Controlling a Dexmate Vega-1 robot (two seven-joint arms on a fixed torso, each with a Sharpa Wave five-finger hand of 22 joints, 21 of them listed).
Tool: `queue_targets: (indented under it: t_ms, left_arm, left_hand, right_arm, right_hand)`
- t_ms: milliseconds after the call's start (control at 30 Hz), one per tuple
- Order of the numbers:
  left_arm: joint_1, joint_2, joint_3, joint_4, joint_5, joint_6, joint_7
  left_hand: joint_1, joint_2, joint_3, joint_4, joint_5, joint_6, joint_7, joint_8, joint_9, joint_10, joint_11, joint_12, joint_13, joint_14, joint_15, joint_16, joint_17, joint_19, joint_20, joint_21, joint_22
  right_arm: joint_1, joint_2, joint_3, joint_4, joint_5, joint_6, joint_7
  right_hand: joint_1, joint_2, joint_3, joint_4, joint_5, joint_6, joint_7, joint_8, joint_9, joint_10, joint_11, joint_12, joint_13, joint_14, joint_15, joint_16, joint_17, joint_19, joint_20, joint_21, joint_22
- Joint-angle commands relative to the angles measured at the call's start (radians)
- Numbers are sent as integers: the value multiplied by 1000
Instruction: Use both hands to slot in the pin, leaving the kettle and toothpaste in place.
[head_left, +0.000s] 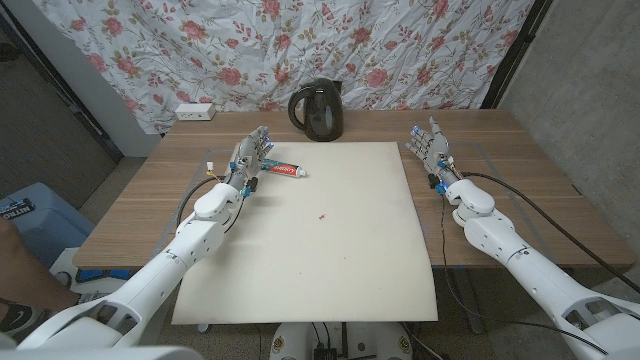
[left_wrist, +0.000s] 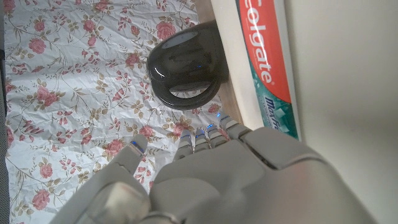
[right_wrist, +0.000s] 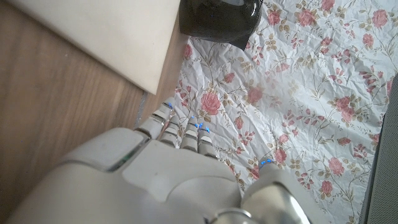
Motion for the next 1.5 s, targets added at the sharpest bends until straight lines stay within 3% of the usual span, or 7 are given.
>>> queue_targets:
  t_ms: [33, 767, 1067, 1500]
  left_arm:
    - [11, 7, -5, -16, 10, -7, 17]
    - [32, 48, -18, -68, 17, 26, 39]
    - [24, 51, -8, -65, 21, 34, 23]
    - [23, 48, -2, -97, 43, 59, 71]
  left_hand:
    - [4, 68, 7, -1, 8, -5, -4, 6, 2, -5, -4, 5, 3, -6, -1, 7, 4, 8, -29, 6, 4]
    - [8, 70, 10, -9, 8, 0, -11, 5, 2, 9, -10, 6, 3, 10, -9, 8, 3, 14, -19, 8, 4]
    - [8, 71, 10, -11, 8, 1, -15, 5, 2, 13, -13, 6, 3, 13, -14, 7, 3, 13, -18, 8, 4]
    - [12, 74, 14, -17, 8, 22, -14, 10, 2, 33, -17, 10, 3, 30, -18, 9, 2, 28, -14, 12, 3]
  right_arm:
    - [-3, -1, -11, 3, -21, 24, 6]
    - [-22, -33, -32, -55, -87, 62, 8]
    - [-44, -48, -38, -96, -193, 112, -72]
    - [-46, -110, -58, -138, -304, 108, -76]
  right_hand:
    - [6, 7, 8, -1, 8, 6, -5, 7, 2, 3, -3, 3, 5, -6, 4, 6, 3, -2, -1, 1, 5]
    - [21, 18, 17, -5, 14, 8, -14, 9, 1, 4, -11, 6, 4, -9, -12, 7, -2, -17, -11, 2, 5]
    - [33, 25, 25, -12, 15, 28, -18, 16, 1, 15, -13, 9, 4, 6, -20, 12, -6, -8, -17, 7, 5]
    - [48, 31, 34, -22, 15, 34, -19, 15, 1, 17, -16, 8, 4, 11, -26, 12, -10, -5, -21, 7, 4]
